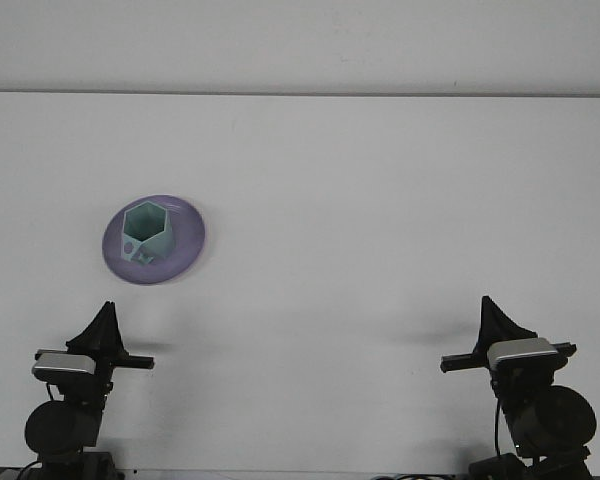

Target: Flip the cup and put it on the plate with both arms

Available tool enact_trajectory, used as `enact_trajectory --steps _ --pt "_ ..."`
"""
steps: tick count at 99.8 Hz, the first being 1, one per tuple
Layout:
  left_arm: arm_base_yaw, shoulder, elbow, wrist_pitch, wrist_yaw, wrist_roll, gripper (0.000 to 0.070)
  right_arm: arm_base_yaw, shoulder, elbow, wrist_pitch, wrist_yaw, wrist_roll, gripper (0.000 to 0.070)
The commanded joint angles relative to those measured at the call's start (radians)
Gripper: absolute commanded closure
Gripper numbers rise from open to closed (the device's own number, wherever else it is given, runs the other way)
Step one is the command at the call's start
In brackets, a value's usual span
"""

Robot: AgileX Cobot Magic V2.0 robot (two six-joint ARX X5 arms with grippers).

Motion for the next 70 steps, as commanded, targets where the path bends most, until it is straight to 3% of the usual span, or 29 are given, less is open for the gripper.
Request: enact_trajectory --steps 1,8,18,24,32,42,70 --pt "0.0 -0.001 -0.018 0.012 -0.001 0.006 0.0685 0.001 0.004 0.006 0.013 0.007 -0.02 0.07" --pt "0.0 -0.001 -0.018 0.012 -0.001 0.006 0.0685 0.001 0.003 0.006 0.021 0.046 -0.1 0.07" --pt "0.0 -0.001 -0.018 0.012 -0.001 0.006 0.0685 -0.017 -0.006 -0.009 0.027 0.097 -0.114 0.07" --pt "0.0 -0.001 -0.018 0.012 -0.001 0.006 0.0685 -0.063 -0.042 -0.062 0.089 0.057 -0.152 0.07" --pt "0.0 -0.001 -0.018 0.011 -0.001 0.007 0.0685 -0.135 -0.108 -0.162 0.182 -0.056 -0.21 0.07" --pt "0.0 -0.001 -0.018 0.012 -0.001 0.006 0.0685 -0.208 -0.199 -0.27 0.211 -0.15 -0.233 0.0699" --pt "0.0 -0.001 -0.018 0.01 -0.001 0.006 0.0685 -0.247 -0.243 -0.452 0.28 -0.142 -0.24 0.0699"
